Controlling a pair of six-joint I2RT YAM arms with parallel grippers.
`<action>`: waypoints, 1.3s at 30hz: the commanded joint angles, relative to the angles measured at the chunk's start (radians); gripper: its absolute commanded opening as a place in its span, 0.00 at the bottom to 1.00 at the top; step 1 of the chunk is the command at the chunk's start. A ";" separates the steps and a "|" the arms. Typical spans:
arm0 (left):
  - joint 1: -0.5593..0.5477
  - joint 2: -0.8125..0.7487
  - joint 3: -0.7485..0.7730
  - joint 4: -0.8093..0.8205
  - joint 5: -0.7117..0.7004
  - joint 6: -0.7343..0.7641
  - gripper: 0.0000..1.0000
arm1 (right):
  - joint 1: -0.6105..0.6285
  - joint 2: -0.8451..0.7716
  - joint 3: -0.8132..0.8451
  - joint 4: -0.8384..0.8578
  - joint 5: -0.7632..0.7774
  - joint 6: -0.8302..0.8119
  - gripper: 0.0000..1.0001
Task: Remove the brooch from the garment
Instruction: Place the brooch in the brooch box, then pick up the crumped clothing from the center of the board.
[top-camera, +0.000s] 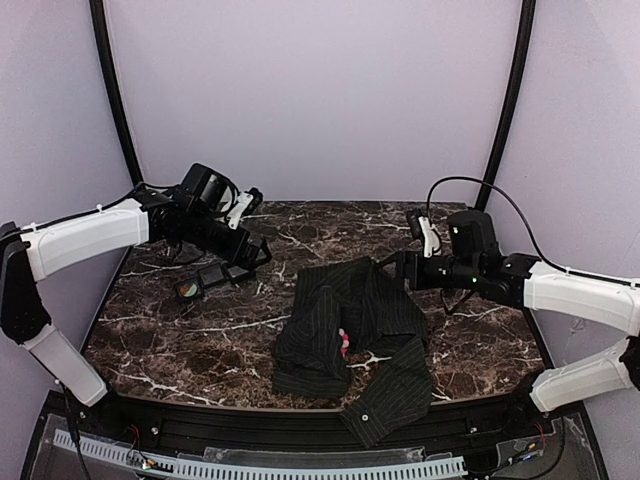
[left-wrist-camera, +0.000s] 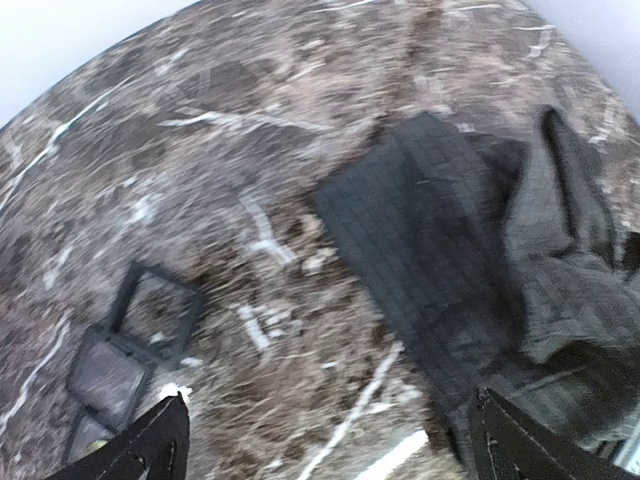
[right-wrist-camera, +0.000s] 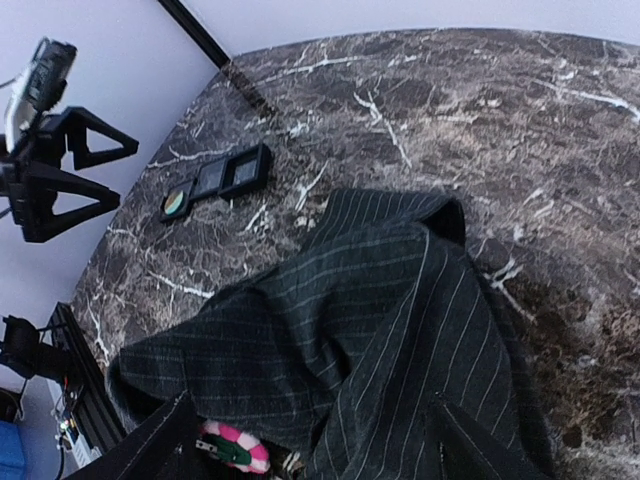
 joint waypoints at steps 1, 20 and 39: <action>-0.083 0.008 0.060 0.038 0.162 -0.046 0.99 | 0.077 0.001 0.004 -0.123 0.102 0.037 0.78; -0.398 -0.005 -0.158 0.231 0.060 -0.540 0.99 | 0.160 0.203 0.027 -0.055 0.282 0.105 0.55; -0.373 0.084 -0.138 0.227 0.003 -0.502 0.01 | 0.159 0.216 0.078 -0.051 0.319 0.078 0.00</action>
